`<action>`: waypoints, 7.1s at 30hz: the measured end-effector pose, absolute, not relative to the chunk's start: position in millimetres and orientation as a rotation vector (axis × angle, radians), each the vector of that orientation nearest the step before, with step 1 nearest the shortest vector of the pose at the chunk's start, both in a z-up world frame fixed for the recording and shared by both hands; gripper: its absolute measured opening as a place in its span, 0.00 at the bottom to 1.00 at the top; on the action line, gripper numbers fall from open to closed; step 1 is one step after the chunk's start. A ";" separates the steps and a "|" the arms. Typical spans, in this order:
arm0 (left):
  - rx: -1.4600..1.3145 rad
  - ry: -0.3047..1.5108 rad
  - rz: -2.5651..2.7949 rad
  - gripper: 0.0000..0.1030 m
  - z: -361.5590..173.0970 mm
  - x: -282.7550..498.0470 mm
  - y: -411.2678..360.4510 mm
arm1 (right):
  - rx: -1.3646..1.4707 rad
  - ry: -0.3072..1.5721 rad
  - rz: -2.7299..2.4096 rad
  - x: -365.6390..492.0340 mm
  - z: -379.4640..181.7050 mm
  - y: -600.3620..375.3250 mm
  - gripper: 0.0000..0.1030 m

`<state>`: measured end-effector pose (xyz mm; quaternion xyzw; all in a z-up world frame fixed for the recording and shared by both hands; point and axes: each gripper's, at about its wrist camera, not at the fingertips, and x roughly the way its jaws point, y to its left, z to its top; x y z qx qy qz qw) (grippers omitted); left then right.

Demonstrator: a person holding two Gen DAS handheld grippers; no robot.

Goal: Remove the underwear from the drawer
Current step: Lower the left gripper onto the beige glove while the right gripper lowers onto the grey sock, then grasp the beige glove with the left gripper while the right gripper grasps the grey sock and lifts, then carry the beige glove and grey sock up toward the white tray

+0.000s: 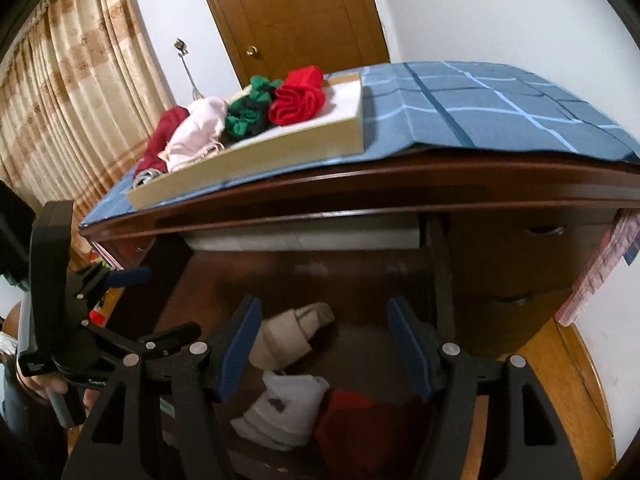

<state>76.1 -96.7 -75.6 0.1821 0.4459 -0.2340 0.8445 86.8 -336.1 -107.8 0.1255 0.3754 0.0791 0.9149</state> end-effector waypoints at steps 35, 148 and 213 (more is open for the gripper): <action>0.481 1.365 -0.684 0.43 -156.6 123.5 -173.1 | 0.185 1.223 0.336 135.3 -160.7 -331.5 0.66; 0.120 0.797 -0.566 0.34 21.9 40.9 -52.2 | 0.440 0.676 0.370 95.1 -28.0 -313.6 0.23; 0.043 0.592 -0.490 0.34 64.8 115.8 -73.2 | 0.345 0.511 0.299 163.5 41.2 -331.3 0.23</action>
